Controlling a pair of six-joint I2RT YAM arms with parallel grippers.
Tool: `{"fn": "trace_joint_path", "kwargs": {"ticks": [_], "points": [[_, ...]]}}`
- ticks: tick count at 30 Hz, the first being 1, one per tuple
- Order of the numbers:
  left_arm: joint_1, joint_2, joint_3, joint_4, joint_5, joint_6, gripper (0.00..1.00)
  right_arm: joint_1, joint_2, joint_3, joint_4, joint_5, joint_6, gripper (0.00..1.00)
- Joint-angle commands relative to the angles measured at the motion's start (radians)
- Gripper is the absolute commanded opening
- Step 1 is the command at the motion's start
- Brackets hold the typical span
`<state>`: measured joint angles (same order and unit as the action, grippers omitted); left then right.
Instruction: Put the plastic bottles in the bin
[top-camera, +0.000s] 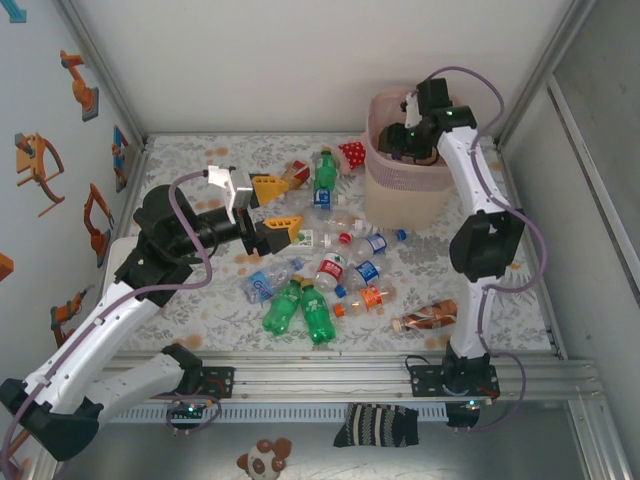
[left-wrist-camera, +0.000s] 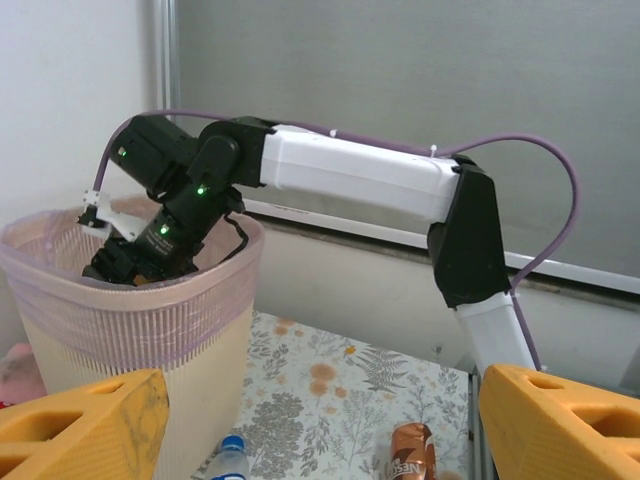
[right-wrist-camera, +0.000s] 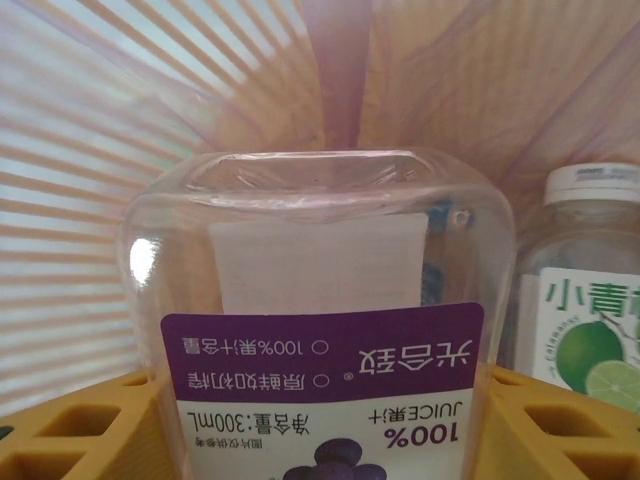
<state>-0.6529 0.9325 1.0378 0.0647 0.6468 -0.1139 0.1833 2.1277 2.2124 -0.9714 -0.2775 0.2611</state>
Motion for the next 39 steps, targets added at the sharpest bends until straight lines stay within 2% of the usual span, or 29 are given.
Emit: {"fn": "trace_joint_path", "kwargs": {"ticks": [1,10,15,18,23,31,39], "points": [[0.006,-0.015,-0.01,-0.008,-0.004,0.015,0.81,-0.009,0.041,0.041,-0.029,-0.058,-0.003,0.54],[0.006,-0.045,-0.033,-0.016,-0.02,0.006,0.8,-0.016,0.167,0.069,-0.043,-0.101,0.01,0.57],[0.006,-0.048,-0.041,-0.021,-0.032,0.005,0.8,-0.022,0.177,0.066,-0.046,-0.103,0.012,0.66],[0.006,-0.049,-0.043,-0.021,-0.032,0.002,0.8,-0.024,0.157,0.063,-0.047,-0.103,0.012,0.75],[0.007,-0.049,-0.047,-0.018,-0.033,-0.003,0.8,-0.028,0.111,0.061,-0.051,-0.103,0.013,0.83],[0.006,-0.047,-0.046,-0.042,-0.043,0.003,0.8,-0.034,0.021,0.053,-0.066,-0.07,0.005,0.83],[0.007,-0.043,-0.031,-0.207,-0.106,0.085,0.8,-0.039,-0.096,0.056,-0.087,-0.015,-0.012,0.83]]}}
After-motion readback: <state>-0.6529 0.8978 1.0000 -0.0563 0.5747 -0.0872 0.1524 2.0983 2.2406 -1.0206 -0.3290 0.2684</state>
